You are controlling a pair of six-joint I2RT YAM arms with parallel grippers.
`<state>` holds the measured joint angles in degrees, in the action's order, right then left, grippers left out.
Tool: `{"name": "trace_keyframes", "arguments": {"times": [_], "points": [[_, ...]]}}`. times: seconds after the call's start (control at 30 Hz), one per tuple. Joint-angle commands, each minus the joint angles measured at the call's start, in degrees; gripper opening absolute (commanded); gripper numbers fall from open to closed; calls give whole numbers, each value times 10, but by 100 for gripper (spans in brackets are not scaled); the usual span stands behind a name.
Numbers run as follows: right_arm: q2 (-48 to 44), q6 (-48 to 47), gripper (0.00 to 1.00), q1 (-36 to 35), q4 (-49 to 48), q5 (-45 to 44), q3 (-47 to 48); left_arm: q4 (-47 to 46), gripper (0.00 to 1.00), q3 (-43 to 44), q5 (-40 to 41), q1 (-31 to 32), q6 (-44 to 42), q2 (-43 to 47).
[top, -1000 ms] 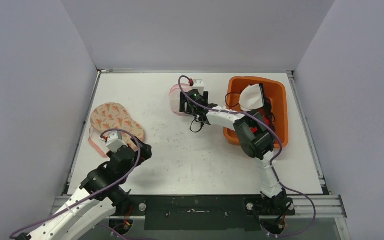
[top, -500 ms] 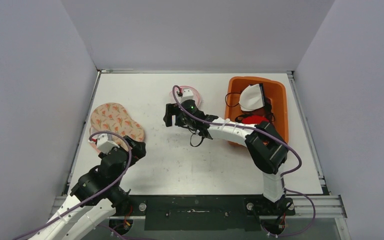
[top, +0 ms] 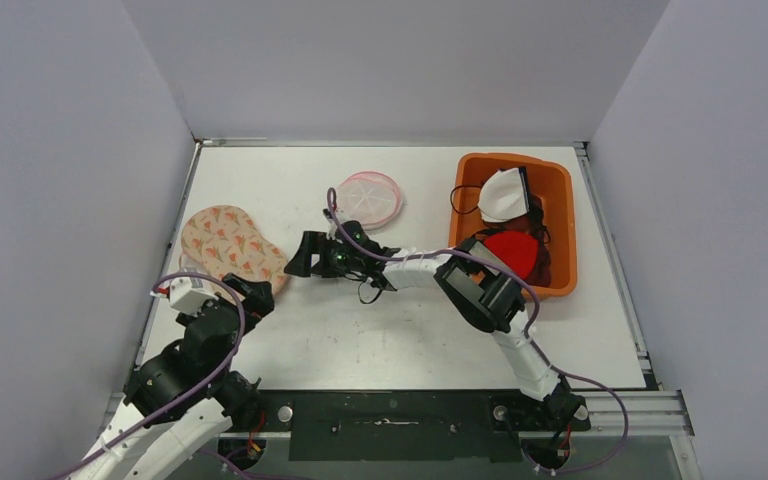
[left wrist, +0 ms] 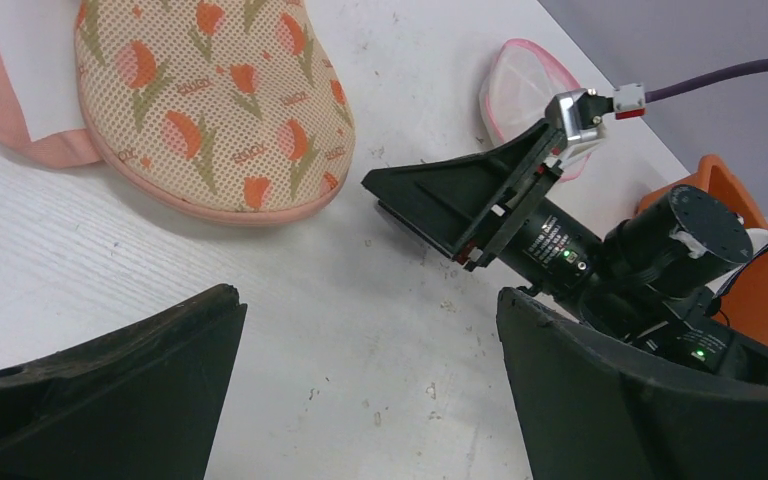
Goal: Unzip the laundry bag and remove the bra
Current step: Move the laundry bag to the center of the board.
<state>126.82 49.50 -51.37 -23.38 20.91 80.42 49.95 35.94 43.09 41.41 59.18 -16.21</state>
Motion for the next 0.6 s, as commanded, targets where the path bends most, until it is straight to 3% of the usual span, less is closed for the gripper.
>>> {"name": "trace_keyframes", "arguments": {"times": [0.0,0.2,0.27,0.37,0.43,0.57], "points": [[26,60,89,-18,-38,20,58,14,97,18,15,-4,5,11],[86,60,88,-48,17,11,146,11,97,16,12,-3,1,19],[101,68,82,-53,24,4,162,12,97,17,11,-3,1,17],[113,89,58,-53,10,6,164,14,97,18,10,-2,1,17],[102,92,35,-50,-28,9,136,12,97,18,7,-2,-2,20],[47,117,11,-28,-154,32,35,-6,97,10,-7,-1,-19,23]]}}
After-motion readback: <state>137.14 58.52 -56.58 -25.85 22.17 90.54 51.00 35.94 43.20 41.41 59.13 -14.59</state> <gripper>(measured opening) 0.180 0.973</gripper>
